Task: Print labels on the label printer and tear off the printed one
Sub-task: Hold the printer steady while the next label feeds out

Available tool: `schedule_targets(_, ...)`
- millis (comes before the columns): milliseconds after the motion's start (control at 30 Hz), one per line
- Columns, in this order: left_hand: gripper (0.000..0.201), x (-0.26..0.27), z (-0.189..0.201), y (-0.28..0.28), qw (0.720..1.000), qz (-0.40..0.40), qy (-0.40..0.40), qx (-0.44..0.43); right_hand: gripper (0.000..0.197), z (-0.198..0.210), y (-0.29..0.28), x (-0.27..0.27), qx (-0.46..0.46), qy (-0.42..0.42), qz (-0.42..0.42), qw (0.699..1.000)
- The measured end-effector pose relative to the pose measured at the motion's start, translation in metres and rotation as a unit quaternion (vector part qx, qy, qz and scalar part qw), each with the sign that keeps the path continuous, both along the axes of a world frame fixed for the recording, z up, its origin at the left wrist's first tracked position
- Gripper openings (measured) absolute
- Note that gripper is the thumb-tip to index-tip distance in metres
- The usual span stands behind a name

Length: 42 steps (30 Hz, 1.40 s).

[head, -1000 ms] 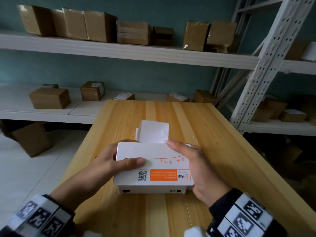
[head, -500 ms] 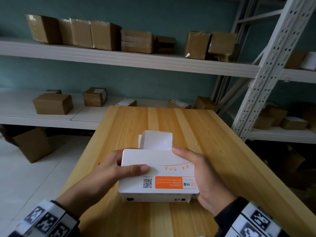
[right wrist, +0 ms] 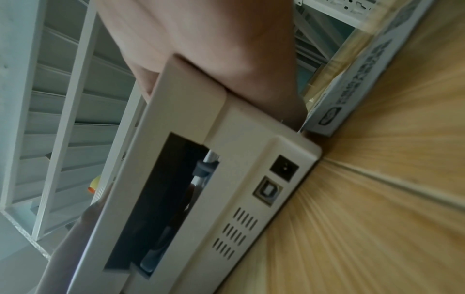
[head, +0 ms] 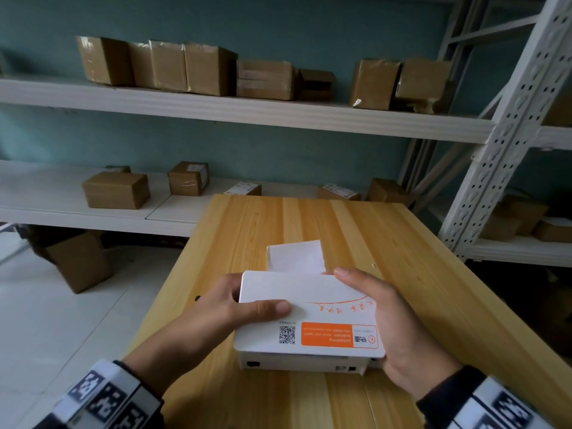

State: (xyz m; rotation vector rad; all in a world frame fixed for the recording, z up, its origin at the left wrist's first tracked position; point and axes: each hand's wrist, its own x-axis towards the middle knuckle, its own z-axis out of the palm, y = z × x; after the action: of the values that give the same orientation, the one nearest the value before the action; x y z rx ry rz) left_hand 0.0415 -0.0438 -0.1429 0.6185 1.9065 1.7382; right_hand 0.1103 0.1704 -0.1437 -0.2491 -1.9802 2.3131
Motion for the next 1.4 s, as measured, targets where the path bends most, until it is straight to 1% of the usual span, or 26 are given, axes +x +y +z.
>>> schedule_targets(67,0.031,0.0011,0.0002,0.0000,1.000,0.000,0.000,0.002,0.025,0.0018,-0.0005,0.0015,0.004,-0.009,0.000,1.000)
schedule_targets(167,0.032,0.0018,0.0002,0.0001,1.000,0.005,-0.004,0.012,0.029,0.0025,-0.0007,0.0016,0.012,-0.018,0.000,1.000)
schedule_targets(267,0.039,0.0012,-0.0005,-0.0004,1.000,-0.010,0.010,0.014,0.032,0.0025,-0.0014,0.0014,0.026,-0.020,0.002,0.999)
schedule_targets(400,0.044,-0.0008,-0.0031,-0.0013,1.000,-0.009,0.009,0.014,0.026,0.0023,-0.0010,0.0023,0.021,-0.020,-0.004,1.000)
schedule_targets(633,0.044,-0.0019,-0.0037,-0.0011,1.000,-0.013,0.016,0.007,0.028,0.0027,-0.0009,0.0031,0.018,-0.023,0.000,1.000)
schedule_targets(900,0.037,-0.0012,-0.0039,-0.0007,1.000,-0.006,0.021,0.011,0.032,0.0062,-0.0010,0.0054,0.012,-0.027,0.012,1.000)
schedule_targets(1033,0.041,-0.0019,-0.0050,-0.0008,1.000,-0.007,0.017,0.011,0.030,0.0056,-0.0015,0.0054,0.013,-0.025,0.013,1.000)
schedule_targets(1167,0.045,-0.0031,-0.0063,-0.0012,0.999,-0.003,0.032,0.002,0.027,0.0051,-0.0019,0.0063,0.009,-0.019,0.012,1.000)
schedule_targets(1267,0.052,-0.0033,-0.0076,-0.0014,0.999,-0.004,0.036,0.004,0.024,0.0046,-0.0025,0.0067,0.000,-0.014,0.009,1.000)
schedule_targets(1400,0.052,-0.0036,-0.0095,-0.0015,1.000,0.003,0.029,0.010,0.028,0.0045,-0.0025,0.0065,-0.002,-0.014,0.013,1.000)
